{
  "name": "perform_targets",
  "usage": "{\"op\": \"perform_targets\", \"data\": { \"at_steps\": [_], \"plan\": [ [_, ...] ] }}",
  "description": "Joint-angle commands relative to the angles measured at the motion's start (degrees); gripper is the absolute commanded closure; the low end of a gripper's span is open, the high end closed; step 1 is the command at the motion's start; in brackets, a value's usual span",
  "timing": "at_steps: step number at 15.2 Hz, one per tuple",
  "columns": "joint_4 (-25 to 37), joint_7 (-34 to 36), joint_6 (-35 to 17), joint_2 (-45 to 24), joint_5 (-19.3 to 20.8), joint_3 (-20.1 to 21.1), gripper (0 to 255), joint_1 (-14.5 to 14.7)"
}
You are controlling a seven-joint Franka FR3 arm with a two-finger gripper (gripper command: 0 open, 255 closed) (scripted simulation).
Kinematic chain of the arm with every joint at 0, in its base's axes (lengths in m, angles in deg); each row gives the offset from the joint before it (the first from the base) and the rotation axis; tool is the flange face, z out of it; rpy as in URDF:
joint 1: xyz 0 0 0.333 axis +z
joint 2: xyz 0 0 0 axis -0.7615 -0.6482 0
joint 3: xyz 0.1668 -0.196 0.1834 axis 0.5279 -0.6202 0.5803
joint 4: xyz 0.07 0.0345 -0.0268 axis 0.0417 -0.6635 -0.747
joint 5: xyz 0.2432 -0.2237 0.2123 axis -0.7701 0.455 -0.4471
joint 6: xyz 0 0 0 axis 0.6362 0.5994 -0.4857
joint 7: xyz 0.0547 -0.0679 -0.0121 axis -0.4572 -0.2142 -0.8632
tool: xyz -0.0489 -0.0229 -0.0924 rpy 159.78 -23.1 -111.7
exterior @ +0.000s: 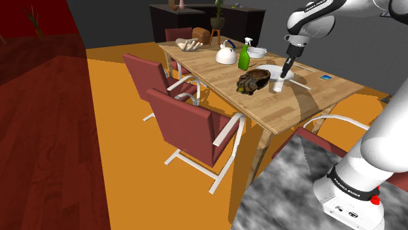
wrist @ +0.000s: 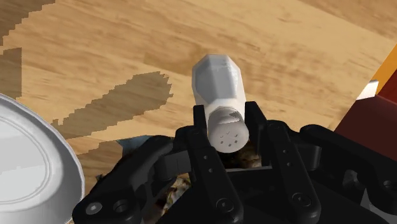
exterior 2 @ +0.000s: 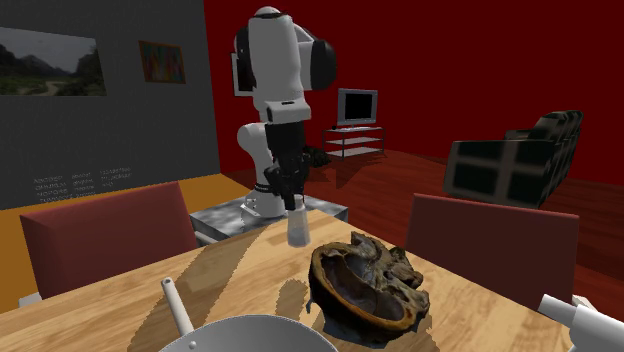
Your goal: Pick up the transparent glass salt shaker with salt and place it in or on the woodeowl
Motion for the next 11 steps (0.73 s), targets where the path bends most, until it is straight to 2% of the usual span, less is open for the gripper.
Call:
{"op": "perform_targets", "data": {
  "at_steps": [1, 11],
  "plan": [
    [0.9, 0.4, 1.5, 0.7, 0.5, -0.1, 255, 0.0],
    [6.3, 2.1, 8.7, 2.9, 2.3, -0.1, 255, 0.2]
  ]
}}
